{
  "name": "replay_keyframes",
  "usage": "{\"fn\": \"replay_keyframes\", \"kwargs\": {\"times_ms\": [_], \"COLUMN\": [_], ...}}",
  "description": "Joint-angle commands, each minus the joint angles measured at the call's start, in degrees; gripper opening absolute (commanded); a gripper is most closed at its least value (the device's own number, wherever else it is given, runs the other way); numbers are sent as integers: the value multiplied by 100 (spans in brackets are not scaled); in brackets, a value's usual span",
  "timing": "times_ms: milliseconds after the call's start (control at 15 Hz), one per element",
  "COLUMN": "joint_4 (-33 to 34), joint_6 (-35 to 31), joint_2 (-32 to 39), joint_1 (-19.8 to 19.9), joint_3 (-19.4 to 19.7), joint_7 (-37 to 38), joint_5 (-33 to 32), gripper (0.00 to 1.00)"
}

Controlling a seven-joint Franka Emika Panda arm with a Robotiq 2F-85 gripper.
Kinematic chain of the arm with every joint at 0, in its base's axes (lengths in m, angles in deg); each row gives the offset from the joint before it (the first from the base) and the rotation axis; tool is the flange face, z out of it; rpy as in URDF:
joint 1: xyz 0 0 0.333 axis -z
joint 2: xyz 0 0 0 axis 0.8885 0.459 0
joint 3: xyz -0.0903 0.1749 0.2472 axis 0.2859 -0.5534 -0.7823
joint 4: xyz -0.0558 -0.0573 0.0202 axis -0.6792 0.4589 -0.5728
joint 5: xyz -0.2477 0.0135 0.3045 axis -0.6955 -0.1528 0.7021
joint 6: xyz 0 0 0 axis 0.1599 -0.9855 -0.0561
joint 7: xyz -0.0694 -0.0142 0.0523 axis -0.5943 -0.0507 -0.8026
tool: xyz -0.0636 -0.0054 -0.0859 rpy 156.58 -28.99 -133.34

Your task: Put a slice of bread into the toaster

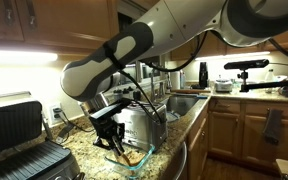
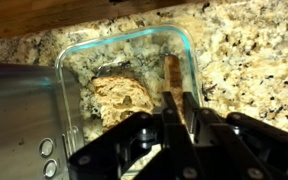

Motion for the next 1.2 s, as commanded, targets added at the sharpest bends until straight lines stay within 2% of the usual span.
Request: {"fn": "replay_keyframes", "kwargs": {"times_ms": [0, 533, 1133], "joint_4": [88, -296, -441], "joint_6": [115, -68, -128], "joint_2": [12, -429, -662], "joint_1": [-48, -95, -109], "joint_3": [81, 60, 57], "joint_7": [33, 100, 149], "joint_5": [113, 136, 153], "gripper": [8, 8, 8]}}
